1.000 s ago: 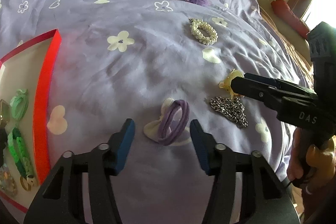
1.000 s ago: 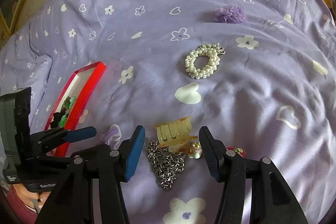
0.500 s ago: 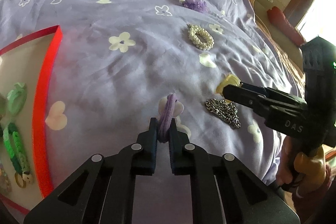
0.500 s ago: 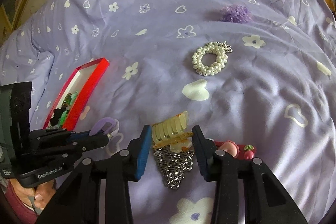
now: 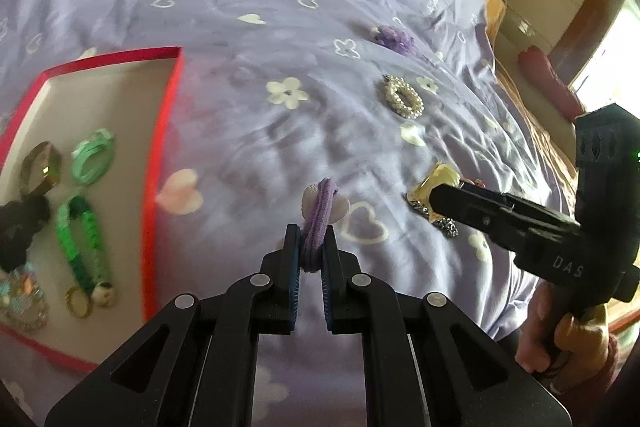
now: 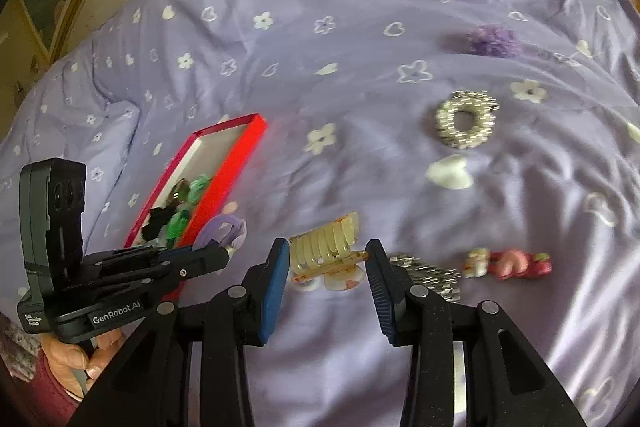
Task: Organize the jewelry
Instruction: 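Carry the purple hair tie and yellow clip into the box lid with both tools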
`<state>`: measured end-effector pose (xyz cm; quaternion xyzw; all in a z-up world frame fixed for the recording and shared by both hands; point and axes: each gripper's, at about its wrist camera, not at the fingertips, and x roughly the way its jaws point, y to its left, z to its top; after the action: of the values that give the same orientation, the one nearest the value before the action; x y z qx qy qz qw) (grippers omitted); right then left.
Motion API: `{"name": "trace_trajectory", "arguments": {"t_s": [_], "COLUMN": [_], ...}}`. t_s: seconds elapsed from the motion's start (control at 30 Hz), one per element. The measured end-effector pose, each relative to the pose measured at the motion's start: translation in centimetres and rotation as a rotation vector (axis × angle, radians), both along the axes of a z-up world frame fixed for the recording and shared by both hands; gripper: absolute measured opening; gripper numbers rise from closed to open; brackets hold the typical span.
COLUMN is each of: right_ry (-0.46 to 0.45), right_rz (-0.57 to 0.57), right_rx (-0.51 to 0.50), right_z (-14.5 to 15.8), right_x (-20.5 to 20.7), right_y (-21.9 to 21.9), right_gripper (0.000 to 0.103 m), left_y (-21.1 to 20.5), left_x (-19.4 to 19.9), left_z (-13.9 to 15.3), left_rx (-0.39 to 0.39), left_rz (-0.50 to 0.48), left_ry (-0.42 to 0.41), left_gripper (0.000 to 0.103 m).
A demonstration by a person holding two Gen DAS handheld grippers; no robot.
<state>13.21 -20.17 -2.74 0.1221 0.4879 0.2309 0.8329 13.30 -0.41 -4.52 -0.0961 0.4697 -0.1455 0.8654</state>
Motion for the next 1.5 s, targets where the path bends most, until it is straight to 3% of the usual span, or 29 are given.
{"name": "trace_trajectory", "arguments": {"t_s": [0.9, 1.27, 1.5], "right_ry": [0.0, 0.0, 0.021], "right_rz": [0.195, 0.261, 0.292], "right_rx": [0.062, 0.084, 0.061], "right_z": [1.6, 1.5, 0.0], "right_x": [-1.3, 0.6, 2.5], "right_y": [11.7, 17.3, 20.9], "right_gripper": [0.04, 0.04, 0.04], "left_y": [12.4, 17.4, 19.8], "left_x": [-4.9, -3.9, -2.6], "left_z": [0.9, 0.5, -0.7], "left_rx": [-0.034, 0.005, 0.043], "left_rz": [0.25, 0.336, 0.37], "left_ry": [-0.031, -0.03, -0.004], "left_gripper": [0.008, 0.008, 0.008]}}
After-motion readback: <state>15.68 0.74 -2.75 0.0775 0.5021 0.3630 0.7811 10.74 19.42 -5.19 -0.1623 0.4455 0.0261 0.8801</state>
